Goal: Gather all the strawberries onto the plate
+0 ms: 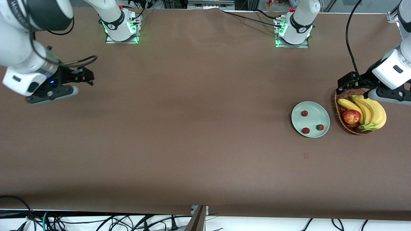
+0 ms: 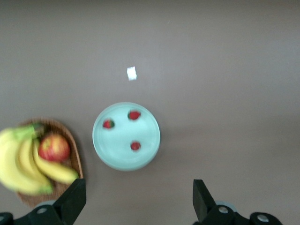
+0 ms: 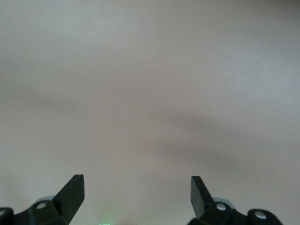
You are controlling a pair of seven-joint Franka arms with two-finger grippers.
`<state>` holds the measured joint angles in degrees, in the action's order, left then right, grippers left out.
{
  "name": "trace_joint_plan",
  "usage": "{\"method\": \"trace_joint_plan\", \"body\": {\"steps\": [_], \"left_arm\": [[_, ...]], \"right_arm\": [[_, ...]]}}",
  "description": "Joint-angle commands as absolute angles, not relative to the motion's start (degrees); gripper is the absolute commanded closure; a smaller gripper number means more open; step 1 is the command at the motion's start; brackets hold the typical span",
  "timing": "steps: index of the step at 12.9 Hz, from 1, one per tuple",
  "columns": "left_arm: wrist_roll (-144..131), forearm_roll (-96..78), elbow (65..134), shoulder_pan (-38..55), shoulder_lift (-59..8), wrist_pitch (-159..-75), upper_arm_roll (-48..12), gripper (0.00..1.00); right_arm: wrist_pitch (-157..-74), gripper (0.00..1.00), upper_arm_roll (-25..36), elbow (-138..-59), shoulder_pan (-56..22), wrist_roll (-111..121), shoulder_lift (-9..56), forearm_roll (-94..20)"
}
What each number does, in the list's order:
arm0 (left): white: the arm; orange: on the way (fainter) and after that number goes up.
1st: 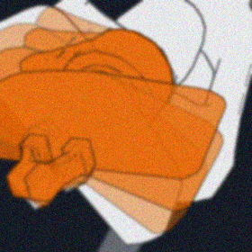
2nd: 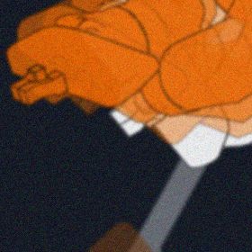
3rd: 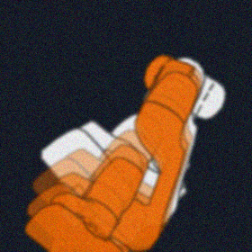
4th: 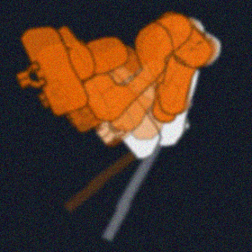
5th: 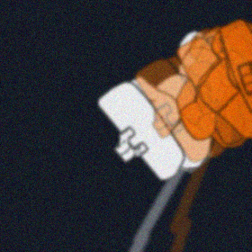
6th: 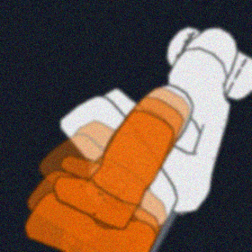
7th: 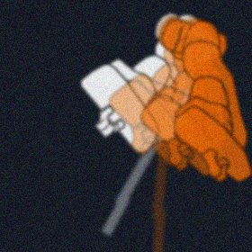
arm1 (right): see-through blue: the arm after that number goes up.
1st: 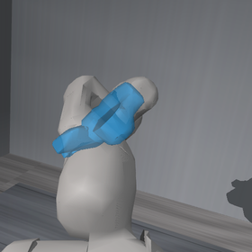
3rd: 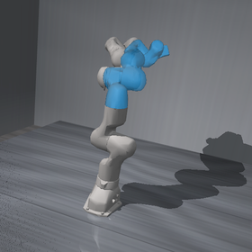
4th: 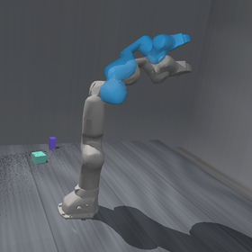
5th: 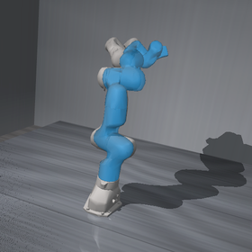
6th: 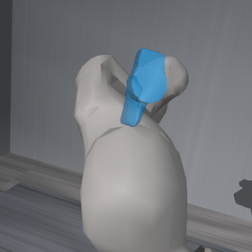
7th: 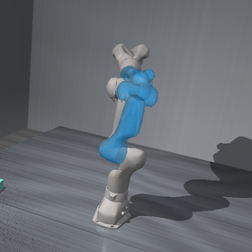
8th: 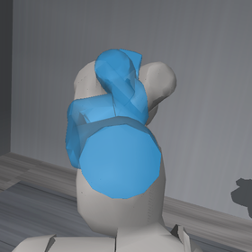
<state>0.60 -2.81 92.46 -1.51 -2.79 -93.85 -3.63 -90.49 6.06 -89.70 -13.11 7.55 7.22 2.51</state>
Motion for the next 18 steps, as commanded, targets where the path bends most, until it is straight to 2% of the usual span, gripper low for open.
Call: {"method": "trace_joint_plan", "body": {"steps": [1,6,10,18], "left_arm": [[-4.4,-3.2,90.4,0.5,-2.5,-89.7,-2.7,0.00],[-4.3,-2.0,89.7,0.1,-4.2,-89.6,-2.5,0.00],[-4.3,-1.9,89.3,-0.2,-4.5,-89.0,-2.6,0.00],[-4.3,-1.9,87.4,-0.2,-5.9,-88.6,-2.9,0.00]], "right_arm": [[-88.9,0.00,8.3,-86.2,-12.7,8.8,6.1,2.5],[-90.5,0.00,8.3,-85.7,-12.7,7.8,6.0,2.7],[-86.6,0.00,8.3,-86.0,-12.7,8.3,4.4,1.7],[-87.9,0.00,9.7,-86.8,-12.6,8.6,3.8,0.8]]}}
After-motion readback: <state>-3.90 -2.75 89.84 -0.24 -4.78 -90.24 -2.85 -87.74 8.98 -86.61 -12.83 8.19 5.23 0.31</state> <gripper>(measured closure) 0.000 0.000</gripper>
